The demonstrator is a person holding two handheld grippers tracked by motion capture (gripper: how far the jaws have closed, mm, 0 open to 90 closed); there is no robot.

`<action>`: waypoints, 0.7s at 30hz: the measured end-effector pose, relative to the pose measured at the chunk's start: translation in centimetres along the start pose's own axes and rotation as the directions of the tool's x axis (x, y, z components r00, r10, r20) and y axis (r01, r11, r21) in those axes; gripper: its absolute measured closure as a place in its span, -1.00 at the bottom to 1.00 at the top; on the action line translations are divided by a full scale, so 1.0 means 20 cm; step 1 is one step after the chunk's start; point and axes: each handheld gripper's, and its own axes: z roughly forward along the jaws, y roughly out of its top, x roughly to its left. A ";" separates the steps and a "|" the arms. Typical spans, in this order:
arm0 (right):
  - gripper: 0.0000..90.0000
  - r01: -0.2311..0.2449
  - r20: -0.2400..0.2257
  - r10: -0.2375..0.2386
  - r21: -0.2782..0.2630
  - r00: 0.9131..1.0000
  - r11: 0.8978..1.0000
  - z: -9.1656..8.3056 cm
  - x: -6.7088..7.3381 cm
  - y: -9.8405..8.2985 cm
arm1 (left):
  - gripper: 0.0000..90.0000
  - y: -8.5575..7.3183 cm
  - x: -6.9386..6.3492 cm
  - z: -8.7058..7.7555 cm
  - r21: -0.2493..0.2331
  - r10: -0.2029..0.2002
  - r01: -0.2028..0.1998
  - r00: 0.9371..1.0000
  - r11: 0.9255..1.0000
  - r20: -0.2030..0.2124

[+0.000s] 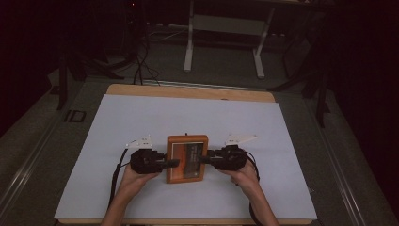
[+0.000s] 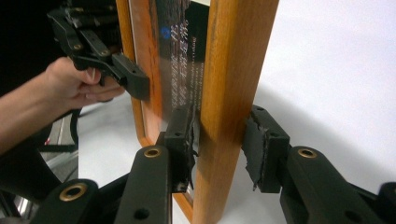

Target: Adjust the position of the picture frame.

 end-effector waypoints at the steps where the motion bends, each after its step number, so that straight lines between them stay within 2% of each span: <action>1: 0.44 -0.011 0.010 0.011 -0.002 1.000 1.000 -0.02 0.00 -0.01 | 0.51 0.00 0.00 0.02 -0.003 -0.012 0.012 1.000 1.000 0.011; 7: 0.43 -0.045 0.069 0.044 0.015 0.997 0.999 -0.09 -0.02 -0.04 | 0.48 -0.01 0.01 0.13 0.017 -0.047 0.047 0.999 0.999 0.024; 10: 0.44 -0.052 0.085 0.050 0.024 0.995 0.998 -0.10 -0.02 -0.06 | 0.46 -0.02 0.02 0.16 0.021 -0.059 0.059 0.998 0.998 0.030; 15: 0.45 -0.054 0.108 0.051 0.022 0.993 0.998 -0.11 -0.02 -0.06 | 0.40 -0.02 0.03 0.17 0.022 -0.069 0.068 0.998 0.997 0.014; 19: 0.46 -0.059 0.119 0.056 0.019 0.991 0.998 -0.11 -0.02 -0.07 | 0.33 -0.01 0.02 0.18 0.032 -0.065 0.065 0.998 0.997 -0.021; 21: 0.46 -0.066 0.122 0.063 0.018 0.990 0.998 -0.11 -0.02 -0.07 | 0.30 -0.01 0.02 0.18 0.033 -0.066 0.066 0.998 0.997 -0.024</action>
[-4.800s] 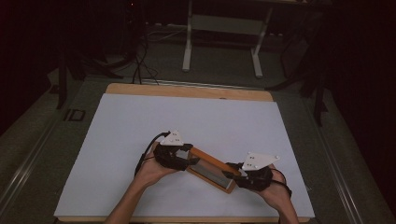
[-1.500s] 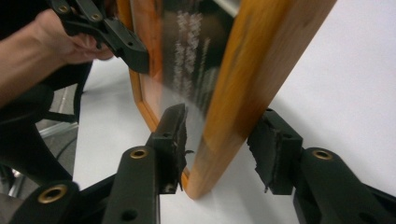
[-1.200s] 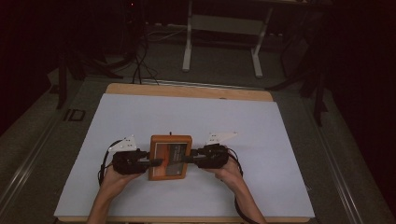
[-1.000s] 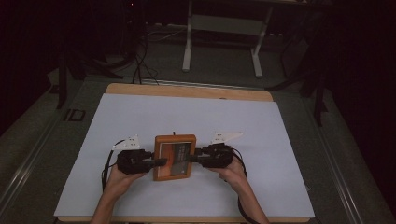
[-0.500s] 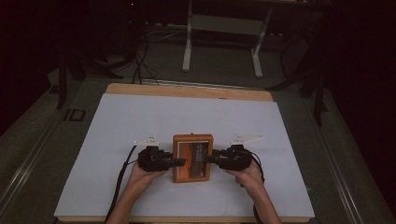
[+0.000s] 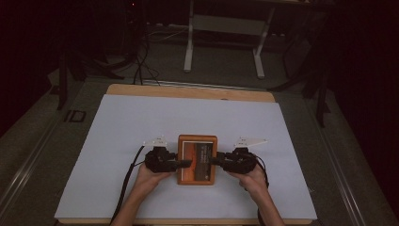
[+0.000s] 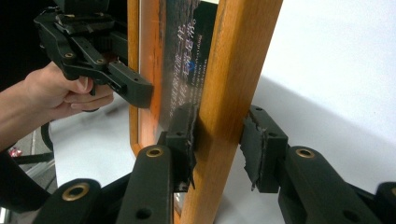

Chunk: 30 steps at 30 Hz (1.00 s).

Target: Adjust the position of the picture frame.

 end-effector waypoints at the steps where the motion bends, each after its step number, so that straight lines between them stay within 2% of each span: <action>1: 0.46 -0.002 -0.001 0.002 -0.002 1.000 1.000 0.00 0.00 0.00 | 0.28 0.00 -0.01 0.00 0.005 0.024 -0.024 0.999 1.000 -0.025; 2: 0.46 -0.004 -0.003 0.004 -0.003 1.000 1.000 0.00 -0.01 0.00 | 0.25 0.00 -0.02 0.00 0.012 0.035 -0.035 0.999 0.999 -0.041; 4: 0.46 -0.006 -0.002 0.006 -0.005 1.000 1.000 0.00 -0.01 0.00 | 0.16 0.00 -0.02 0.00 0.013 0.038 -0.037 0.998 0.999 -0.047; 7: 0.45 -0.022 0.005 0.022 -0.003 1.000 1.000 0.01 -0.02 0.00 | 0.05 0.00 -0.02 -0.04 -0.041 0.019 -0.022 0.997 0.999 -0.069; 8: 0.45 -0.025 0.007 0.025 -0.004 1.000 1.000 0.01 -0.03 -0.01 | 0.05 0.00 -0.02 -0.04 -0.041 0.019 -0.022 0.997 0.999 -0.069; 10: 0.45 -0.029 0.010 0.029 -0.002 1.000 1.000 0.01 -0.03 -0.01 | 0.07 0.00 -0.01 -0.06 -0.046 0.017 -0.020 0.997 0.999 -0.077; 12: 0.44 -0.037 0.014 0.037 0.000 0.999 0.999 0.02 -0.03 -0.01 | 0.18 0.00 -0.02 -0.06 -0.043 0.016 -0.020 0.996 0.999 -0.091; 13: 0.44 -0.036 0.016 0.036 0.000 0.999 0.999 0.02 -0.04 -0.01 | 0.23 0.00 -0.02 -0.06 -0.035 0.018 -0.022 0.993 0.999 -0.118; 14: 0.44 -0.034 0.019 0.034 0.000 0.999 0.999 0.02 -0.04 -0.01 | 0.31 0.00 -0.02 -0.06 -0.035 0.018 -0.022 0.993 0.999 -0.118; 16: 0.43 -0.040 0.025 0.040 0.003 0.999 0.999 0.02 -0.04 -0.01 | 0.32 0.00 -0.01 -0.05 -0.043 -0.002 -0.004 0.992 0.999 -0.125; 19: 0.43 -0.048 0.026 0.048 0.003 0.999 0.999 0.02 -0.04 -0.01 | 0.32 -0.01 -0.01 -0.05 -0.045 -0.008 0.002 0.992 0.999 -0.123; 20: 0.42 -0.064 0.032 0.063 0.006 0.997 0.998 0.03 -0.05 -0.01 | 0.32 0.00 0.01 -0.04 -0.047 -0.038 0.032 0.991 0.998 -0.125; 21: 0.42 -0.073 0.037 0.072 0.008 0.997 0.997 0.03 -0.06 -0.01 | 0.31 0.00 0.02 -0.03 -0.047 -0.050 0.044 0.990 0.998 -0.129; 25: 0.39 -0.111 0.068 0.110 0.017 0.992 0.994 0.06 -0.08 0.00 | 0.26 0.00 0.05 -0.01 -0.034 -0.081 0.076 0.986 0.996 -0.148; 30: 0.36 -0.168 0.067 0.166 0.028 0.984 0.985 0.09 -0.12 -0.01 | 0.18 0.01 0.07 0.02 -0.020 -0.112 0.110 0.980 0.994 -0.163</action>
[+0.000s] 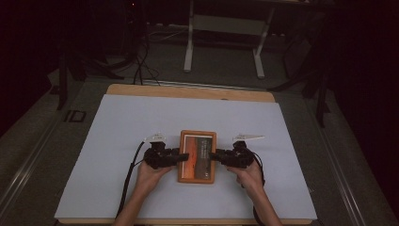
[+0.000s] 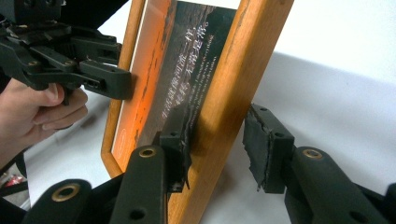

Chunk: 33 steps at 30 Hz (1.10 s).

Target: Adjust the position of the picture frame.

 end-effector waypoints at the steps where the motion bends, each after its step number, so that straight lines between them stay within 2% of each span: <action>1: 0.35 -0.010 0.002 0.010 0.004 1.000 1.000 0.00 0.00 0.00 | 0.17 0.00 0.00 0.01 0.004 -0.007 0.007 1.000 1.000 -0.003; 7: 0.34 -0.076 -0.002 0.076 0.011 0.997 0.997 0.03 -0.03 0.00 | 0.15 0.00 0.03 0.03 0.020 -0.060 0.060 0.998 0.998 -0.005; 10: 0.32 -0.124 -0.005 0.124 0.015 0.992 0.992 0.05 -0.05 -0.01 | 0.14 0.00 0.04 0.04 0.028 -0.091 0.091 0.996 0.995 -0.010; 17: 0.29 -0.200 -0.002 0.200 0.022 0.980 0.980 0.08 -0.07 -0.03 | 0.11 -0.01 0.07 0.06 0.046 -0.142 0.143 0.990 0.989 -0.021; 19: 0.24 -0.210 0.009 0.210 0.037 0.978 0.977 0.10 -0.08 -0.03 | 0.09 -0.02 0.08 0.08 0.060 -0.145 0.147 0.989 0.987 -0.036; 21: 0.23 -0.221 0.003 0.221 0.040 0.975 0.975 0.10 -0.09 -0.04 | 0.08 -0.02 0.08 0.08 0.057 -0.145 0.146 0.989 0.988 -0.029; 26: 0.21 -0.209 0.010 0.209 0.037 0.978 0.977 0.11 -0.09 -0.04 | 0.06 -0.02 0.06 0.07 0.065 -0.121 0.124 0.991 0.990 -0.057; 33: 0.22 -0.209 0.004 0.209 0.036 0.978 0.977 0.11 -0.09 -0.04 | 0.07 -0.03 0.04 0.05 0.074 -0.122 0.127 0.990 0.989 -0.070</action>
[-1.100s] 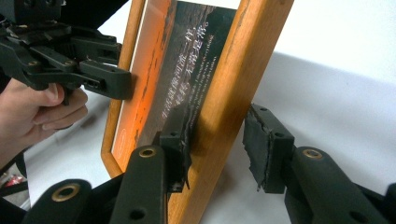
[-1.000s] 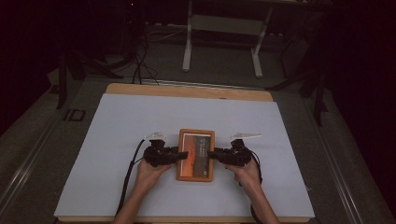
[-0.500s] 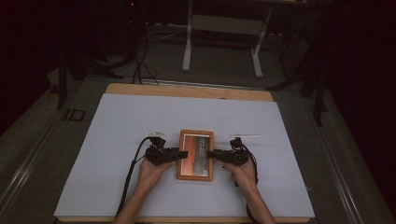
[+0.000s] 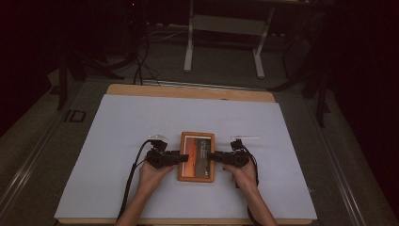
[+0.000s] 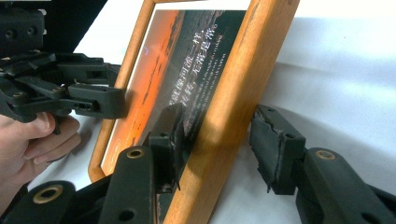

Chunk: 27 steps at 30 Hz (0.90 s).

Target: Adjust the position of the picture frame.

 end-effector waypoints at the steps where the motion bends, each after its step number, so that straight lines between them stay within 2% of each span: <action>1: 0.22 0.001 -0.001 -0.001 0.000 1.000 1.000 0.00 0.00 0.00 | 0.07 0.00 0.00 0.00 -0.002 -0.004 0.004 1.000 1.000 0.000; 11: 0.21 -0.002 -0.007 0.002 -0.006 1.000 1.000 0.00 -0.01 0.01 | 0.09 -0.01 -0.02 -0.01 0.000 -0.011 0.011 1.000 1.000 -0.018; 14: 0.19 0.005 0.002 -0.005 -0.012 1.000 1.000 0.01 0.00 0.01 | 0.07 -0.02 -0.02 -0.02 -0.013 -0.015 0.015 0.999 1.000 -0.032; 19: 0.03 0.029 0.072 -0.027 -0.026 0.997 0.999 -0.03 0.00 0.01 | -0.01 -0.02 0.00 -0.07 -0.040 -0.020 0.018 0.998 0.999 -0.057; 21: 0.02 0.035 0.084 -0.031 -0.041 0.996 0.999 -0.05 0.00 0.02 | -0.01 -0.02 0.00 -0.09 -0.053 -0.016 0.013 0.998 0.999 -0.067; 27: 0.05 0.110 0.139 -0.101 -0.058 0.985 0.992 -0.12 0.03 0.03 | -0.01 -0.03 -0.04 -0.15 -0.068 0.019 -0.027 0.994 0.997 -0.110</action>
